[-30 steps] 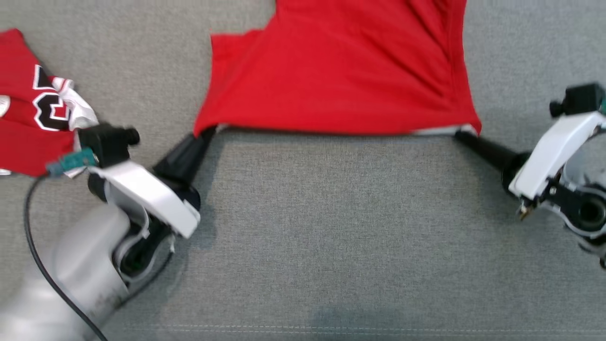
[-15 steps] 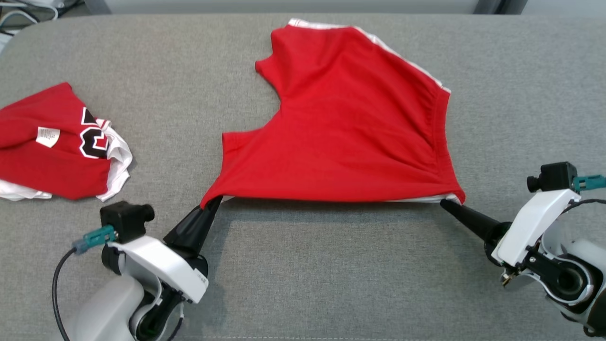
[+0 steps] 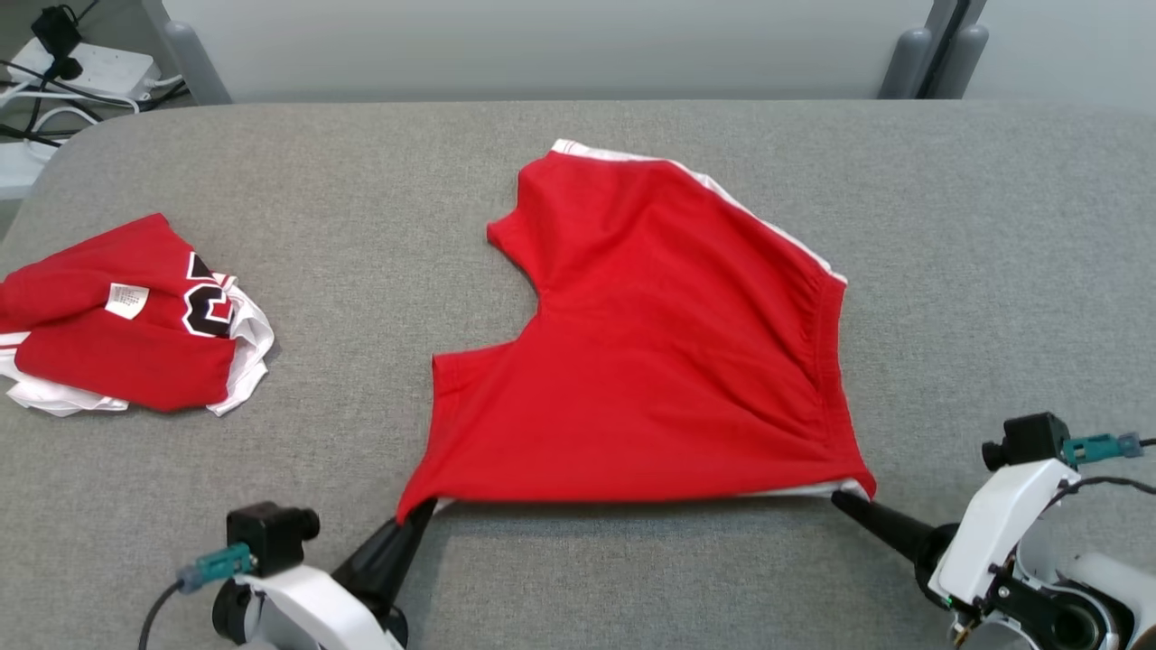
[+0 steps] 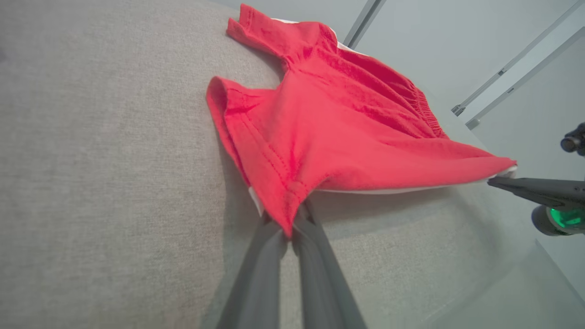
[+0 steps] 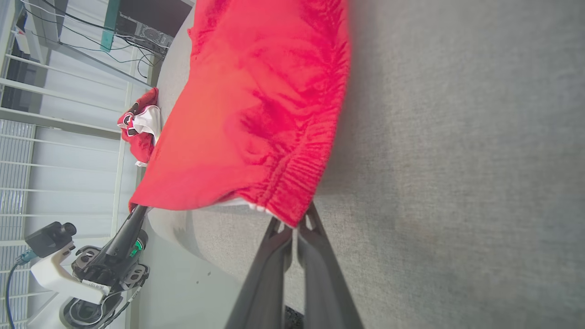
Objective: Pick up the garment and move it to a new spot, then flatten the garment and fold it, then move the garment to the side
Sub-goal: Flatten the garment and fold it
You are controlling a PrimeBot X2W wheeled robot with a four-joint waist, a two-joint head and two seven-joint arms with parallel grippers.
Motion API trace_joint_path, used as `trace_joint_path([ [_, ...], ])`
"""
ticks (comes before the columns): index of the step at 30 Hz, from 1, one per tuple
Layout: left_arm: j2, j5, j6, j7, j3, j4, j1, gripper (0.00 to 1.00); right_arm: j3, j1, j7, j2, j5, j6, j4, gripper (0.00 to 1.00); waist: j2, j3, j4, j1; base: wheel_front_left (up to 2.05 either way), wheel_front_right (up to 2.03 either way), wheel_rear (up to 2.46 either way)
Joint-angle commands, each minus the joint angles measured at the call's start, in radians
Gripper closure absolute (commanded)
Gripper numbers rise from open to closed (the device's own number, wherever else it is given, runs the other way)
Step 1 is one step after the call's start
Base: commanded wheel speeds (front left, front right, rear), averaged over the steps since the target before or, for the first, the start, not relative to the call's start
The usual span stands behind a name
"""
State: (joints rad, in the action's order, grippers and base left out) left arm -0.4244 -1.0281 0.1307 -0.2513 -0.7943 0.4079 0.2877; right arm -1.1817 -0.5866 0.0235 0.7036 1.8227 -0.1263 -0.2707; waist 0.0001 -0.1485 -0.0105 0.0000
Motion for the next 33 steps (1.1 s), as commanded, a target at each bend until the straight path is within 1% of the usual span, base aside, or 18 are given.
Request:
trace_joint_path([
  [1, -0.032, 0.008, 0.000, -0.010, 0.022, -0.002, 0.005, 1.00, 0.002, 0.039, 0.006, 0.030, 0.011, -0.004, 0.019, 1.00, -0.0001, 0.008, -0.001, 0.0000, 0.00, 0.00, 0.00],
  [5, -0.037, -0.013, 0.000, -0.010, -0.032, 0.040, -0.015, 1.00, -0.002, 0.066, 0.013, 0.032, -0.010, -0.004, 0.025, 1.00, -0.0001, 0.021, 0.002, 0.0000, 0.00, 0.00, 0.00],
  [7, -0.037, -0.017, 0.000, -0.010, -0.043, 0.049, -0.015, 1.00, -0.004, 0.071, 0.013, 0.031, -0.015, -0.004, 0.025, 1.00, -0.0001, 0.022, 0.002, 0.0000, 0.00, 0.00, 0.00],
  [12, -0.029, -0.033, 0.000, -0.010, -0.092, 0.073, 0.006, 1.00, -0.009, 0.080, 0.007, 0.016, -0.046, -0.004, 0.033, 1.00, -0.0001, 0.011, 0.006, 0.0000, 0.00, 0.00, 0.00],
  [17, -0.035, -0.044, 0.000, -0.010, -0.138, 0.089, 0.040, 1.00, -0.012, 0.081, 0.001, 0.005, -0.078, -0.004, 0.027, 1.00, -0.0001, -0.005, 0.008, 0.0000, 0.00, 0.00, 0.00],
  [22, -0.039, -0.065, 0.000, -0.010, -0.169, 0.105, 0.056, 1.00, -0.008, 0.084, 0.011, -0.003, -0.078, -0.004, 0.022, 1.00, -0.0001, -0.008, 0.010, 0.0000, 0.00, 0.00, 0.00],
  [25, -0.045, -0.092, 0.000, -0.010, -0.215, 0.120, 0.060, 1.00, -0.014, 0.090, 0.034, 0.002, -0.077, -0.004, 0.005, 1.00, -0.0001, -0.004, 0.011, 0.0000, 0.00, 0.00, 0.00],
  [27, -0.048, -0.103, 0.000, -0.010, -0.224, 0.122, 0.069, 1.00, -0.015, 0.094, 0.037, 0.004, -0.079, -0.004, -0.003, 1.00, -0.0001, -0.003, 0.010, 0.0000, 0.00, 0.00, 0.00],
  [29, -0.048, -0.099, 0.000, -0.010, -0.208, 0.122, 0.075, 1.00, -0.009, 0.096, 0.030, 0.001, -0.081, -0.004, -0.006, 1.00, -0.0001, -0.004, 0.008, 0.0000, 0.00, 0.00, 0.00],
  [30, -0.047, -0.096, 0.000, -0.010, -0.203, 0.121, 0.075, 0.97, -0.006, 0.098, 0.025, -0.001, -0.081, -0.004, -0.006, 1.00, -0.0001, -0.004, 0.008, 0.0000, 0.00, 0.00, 0.00],
  [31, -0.047, -0.090, 0.000, -0.010, -0.197, 0.118, 0.075, 0.80, -0.002, 0.098, 0.016, -0.003, -0.086, -0.004, -0.008, 1.00, -0.0001, -0.005, 0.008, 0.0000, 0.00, 0.00, 0.00],
  [32, -0.047, -0.083, 0.000, -0.010, -0.189, 0.114, 0.075, 0.54, 0.003, 0.097, 0.001, -0.006, -0.093, -0.004, -0.012, 0.47, -0.0001, -0.006, 0.009, 0.0000, 0.00, 0.00, 0.00],
  [33, -0.046, -0.076, 0.000, -0.010, -0.183, 0.111, 0.073, 0.00, 0.005, 0.096, -0.008, -0.010, -0.099, -0.004, -0.015, 0.00, -0.0001, -0.006, 0.009, 0.0000, 0.00, 0.00, 0.00],
])
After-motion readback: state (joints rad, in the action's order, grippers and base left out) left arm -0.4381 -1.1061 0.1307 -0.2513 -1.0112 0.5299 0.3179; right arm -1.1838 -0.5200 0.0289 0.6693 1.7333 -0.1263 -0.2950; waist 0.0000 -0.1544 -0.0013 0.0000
